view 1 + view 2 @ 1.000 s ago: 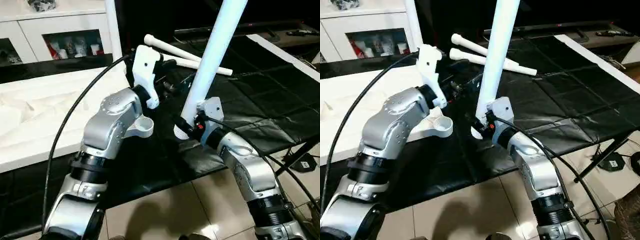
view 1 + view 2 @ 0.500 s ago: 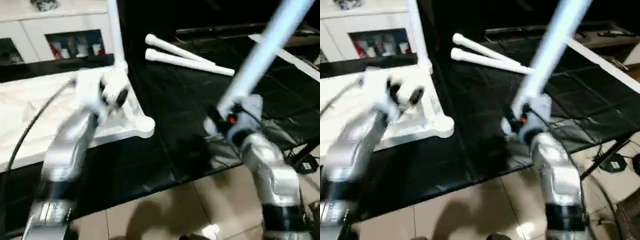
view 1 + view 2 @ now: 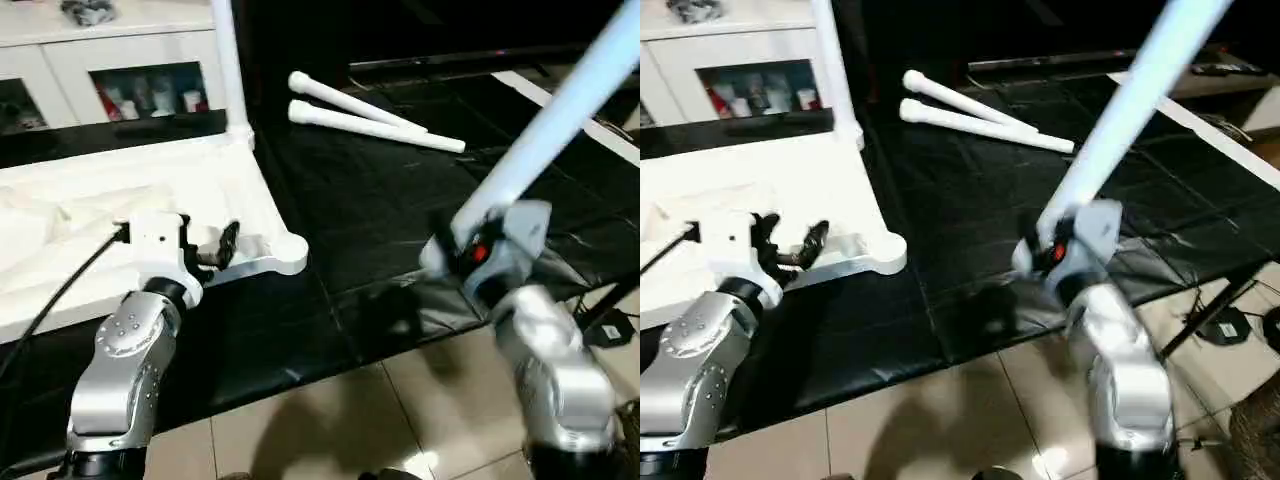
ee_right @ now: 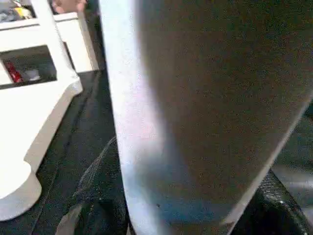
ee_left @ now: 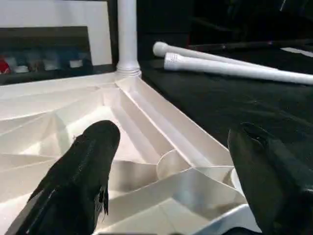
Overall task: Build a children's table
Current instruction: Move to table
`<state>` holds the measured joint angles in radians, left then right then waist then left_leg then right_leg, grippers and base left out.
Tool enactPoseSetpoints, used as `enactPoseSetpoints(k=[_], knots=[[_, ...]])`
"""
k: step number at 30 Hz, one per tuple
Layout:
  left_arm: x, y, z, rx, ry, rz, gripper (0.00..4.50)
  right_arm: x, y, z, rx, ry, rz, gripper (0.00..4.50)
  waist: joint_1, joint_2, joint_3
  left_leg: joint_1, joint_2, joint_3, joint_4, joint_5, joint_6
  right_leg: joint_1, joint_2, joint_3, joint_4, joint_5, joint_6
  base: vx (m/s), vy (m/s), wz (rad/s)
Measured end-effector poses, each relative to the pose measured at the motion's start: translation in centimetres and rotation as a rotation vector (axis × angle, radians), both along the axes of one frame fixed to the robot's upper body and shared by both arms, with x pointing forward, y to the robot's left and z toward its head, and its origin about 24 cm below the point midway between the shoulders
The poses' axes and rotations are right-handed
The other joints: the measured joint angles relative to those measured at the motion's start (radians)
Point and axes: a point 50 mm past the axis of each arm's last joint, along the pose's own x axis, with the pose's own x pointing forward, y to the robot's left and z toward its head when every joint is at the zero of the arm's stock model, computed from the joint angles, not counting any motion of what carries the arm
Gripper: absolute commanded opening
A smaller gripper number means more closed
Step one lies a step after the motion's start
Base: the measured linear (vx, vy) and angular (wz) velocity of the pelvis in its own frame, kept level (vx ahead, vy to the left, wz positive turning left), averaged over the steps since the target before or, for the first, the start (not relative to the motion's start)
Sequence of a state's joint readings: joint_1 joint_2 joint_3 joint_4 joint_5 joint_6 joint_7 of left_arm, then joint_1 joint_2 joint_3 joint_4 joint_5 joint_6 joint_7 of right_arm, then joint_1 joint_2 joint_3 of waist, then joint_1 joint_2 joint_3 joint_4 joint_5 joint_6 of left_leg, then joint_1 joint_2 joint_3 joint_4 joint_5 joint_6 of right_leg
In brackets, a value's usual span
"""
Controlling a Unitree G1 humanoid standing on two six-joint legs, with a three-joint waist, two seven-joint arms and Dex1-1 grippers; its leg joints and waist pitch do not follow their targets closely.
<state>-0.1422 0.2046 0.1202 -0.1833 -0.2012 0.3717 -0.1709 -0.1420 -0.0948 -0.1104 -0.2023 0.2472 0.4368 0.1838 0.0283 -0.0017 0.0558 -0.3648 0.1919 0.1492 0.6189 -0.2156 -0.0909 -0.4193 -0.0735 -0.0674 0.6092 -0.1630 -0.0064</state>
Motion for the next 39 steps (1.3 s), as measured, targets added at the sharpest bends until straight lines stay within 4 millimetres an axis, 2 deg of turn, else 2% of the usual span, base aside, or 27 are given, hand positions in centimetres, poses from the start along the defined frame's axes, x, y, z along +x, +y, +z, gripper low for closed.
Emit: enactPoseSetpoints(k=[6,18,21,23,26,28,31,34,35,37,39], knots=[[-0.1,0.1,0.4,-0.011,-0.014,-0.006,4.01,-0.6,-0.1,-0.8,0.002,0.04,-0.004,1.95,0.0,0.0,0.0,0.0,0.0,0.0,-0.002,0.0,0.0,0.0,0.0,0.0,0.0,0.0,0.0,0.0,0.0,0.0],[0.0,-0.5,0.3,-0.034,0.001,-0.017,4.01,-0.6,0.2,-0.5,-0.013,0.011,-0.009,1.95,0.004,0.001,-0.001,0.0,-0.003,0.002,-0.002,0.0,0.002,0.0,-0.003,0.003,0.0,0.0,0.001,0.0,0.0,0.0],[0.0,-0.9,0.5,-0.036,-0.007,-0.029,4.01,-0.6,0.1,-0.4,-0.035,0.003,-0.006,1.95,0.017,0.003,-0.001,-0.003,-0.008,-0.003,0.012,-0.004,0.025,0.002,-0.011,0.006,0.001,-0.001,0.005,0.0,0.0,0.0],[-0.1,-0.9,0.5,-0.035,-0.009,-0.03,4.01,-0.6,0.2,-0.4,-0.038,0.001,-0.004,1.95,0.024,0.003,-0.002,-0.004,-0.018,-0.002,0.018,-0.008,0.032,0.006,-0.021,0.008,0.0,-0.001,0.01,-0.009,0.08,0.06],[-0.1,-0.7,0.5,-0.036,-0.006,-0.022,4.01,-0.5,0.6,-0.4,-0.053,-0.005,0.011,1.95,0.027,0.004,-0.002,-0.001,-0.033,0.01,0.019,-0.008,0.062,0.012,-0.024,0.028,-0.02,0.003,0.003,-0.015,0.107,0.05],[-0.1,-0.7,0.4,-0.035,0.001,-0.022,4.01,-0.5,0.8,-0.4,-0.057,-0.007,0.019,1.95,0.023,0.003,-0.002,-0.002,-0.043,0.025,0.019,-0.007,0.08,0.014,-0.04,0.032,-0.03,0.008,-0.004,-0.018,0.129,0.06],[-0.1,-0.7,0.4,-0.032,0.002,-0.021,4.01,-0.5,0.8,-0.5,-0.059,-0.006,0.013,1.95,0.007,0.003,-0.002,-0.002,-0.059,0.034,0.019,-0.008,0.102,0.018,-0.055,0.039,-0.039,0.007,-0.003,-0.037,0.135,0.03],[-0.1,-0.7,0.4,-0.03,0.005,-0.021,4.01,-0.5,0.8,-0.5,-0.074,-0.006,0.003,1.95,-0.011,0.004,-0.002,-0.004,-0.064,0.04,0.019,-0.01,0.106,0.023,-0.053,0.042,-0.056,0.002,-0.003,-0.05,0.113,-0.03],[-0.1,-0.7,0.4,-0.03,0.006,-0.021,4.01,-0.5,0.8,-0.4,-0.076,-0.016,0.002,1.95,-0.022,0.004,-0.002,-0.004,-0.064,0.042,0.019,-0.009,0.107,0.025,-0.052,0.045,-0.063,0.001,-0.004,-0.055,0.069,-0.04],[-0.1,-0.7,0.3,-0.031,0.007,-0.021,4.01,-0.5,0.8,-0.5,-0.076,-0.017,0.002,1.95,-0.036,0.003,-0.002,-0.003,-0.064,0.043,0.019,-0.009,0.106,0.026,-0.048,0.053,-0.066,-0.002,0.0,-0.053,0.053,-0.04],[-0.1,-0.7,0.3,-0.032,0.007,-0.021,4.01,-0.5,0.8,-0.5,-0.059,-0.015,0.002,1.95,-0.048,0.002,-0.002,-0.003,-0.064,0.043,0.019,-0.009,0.106,0.026,-0.049,0.054,-0.066,-0.004,0.003,0.0,0.0,0.0]])
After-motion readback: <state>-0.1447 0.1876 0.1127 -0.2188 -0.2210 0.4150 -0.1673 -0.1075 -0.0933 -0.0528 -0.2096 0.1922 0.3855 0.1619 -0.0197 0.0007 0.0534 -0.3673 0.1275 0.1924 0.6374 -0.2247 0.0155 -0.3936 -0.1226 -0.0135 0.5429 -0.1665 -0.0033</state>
